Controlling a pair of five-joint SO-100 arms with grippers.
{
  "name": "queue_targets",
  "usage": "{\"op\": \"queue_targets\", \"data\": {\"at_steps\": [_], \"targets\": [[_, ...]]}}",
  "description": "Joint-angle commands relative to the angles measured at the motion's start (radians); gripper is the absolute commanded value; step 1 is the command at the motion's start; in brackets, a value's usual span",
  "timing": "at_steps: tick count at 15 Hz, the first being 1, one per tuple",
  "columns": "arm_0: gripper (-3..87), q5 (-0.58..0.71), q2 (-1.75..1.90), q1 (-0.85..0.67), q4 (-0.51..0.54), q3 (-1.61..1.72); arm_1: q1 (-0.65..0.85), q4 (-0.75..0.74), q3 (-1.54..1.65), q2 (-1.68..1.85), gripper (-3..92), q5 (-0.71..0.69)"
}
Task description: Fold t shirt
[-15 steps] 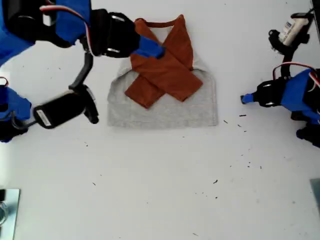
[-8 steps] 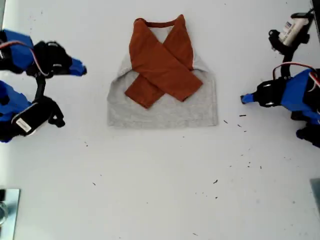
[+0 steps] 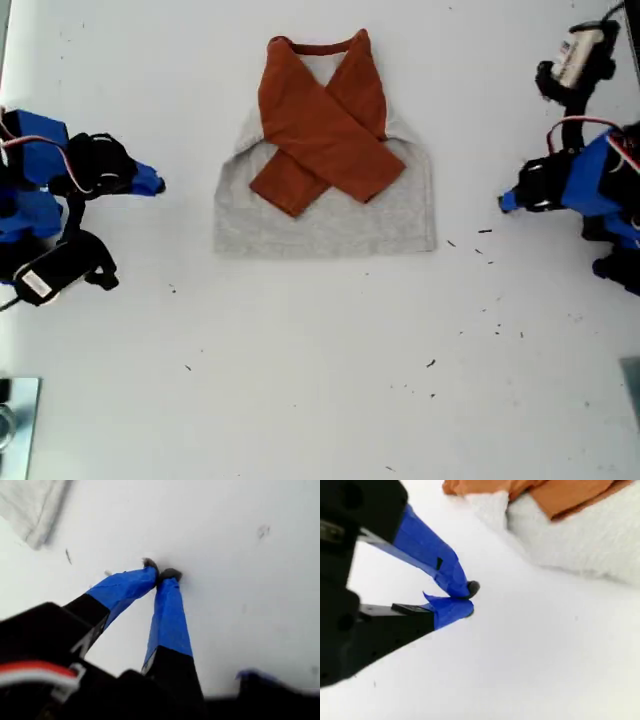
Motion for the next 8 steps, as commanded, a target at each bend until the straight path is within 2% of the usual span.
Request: {"op": "queue_targets", "data": {"at_steps": [1, 2, 4, 6, 8], "targets": [[14.9, -0.017, -0.350, 0.130, 0.249, -0.646, -0.057, 0.150, -0.571, -0.316, 21.0, 0.008], [23.0, -0.018, -0.497, 0.201, 0.336, -0.868, -0.101, 0.195, -0.742, -0.446, 27.2, 0.020], [25.8, -0.008, -0.678, 0.284, 0.400, -1.089, -0.173, 0.245, -0.953, -0.647, 35.3, 0.054], [26.2, -0.008, -0.730, 0.310, 0.324, -1.006, -0.209, 0.215, -0.954, -0.736, 35.0, 0.084], [25.5, -0.014, -0.741, 0.310, 0.160, -0.804, -0.219, 0.080, -0.792, -0.744, 33.5, 0.104]]}}
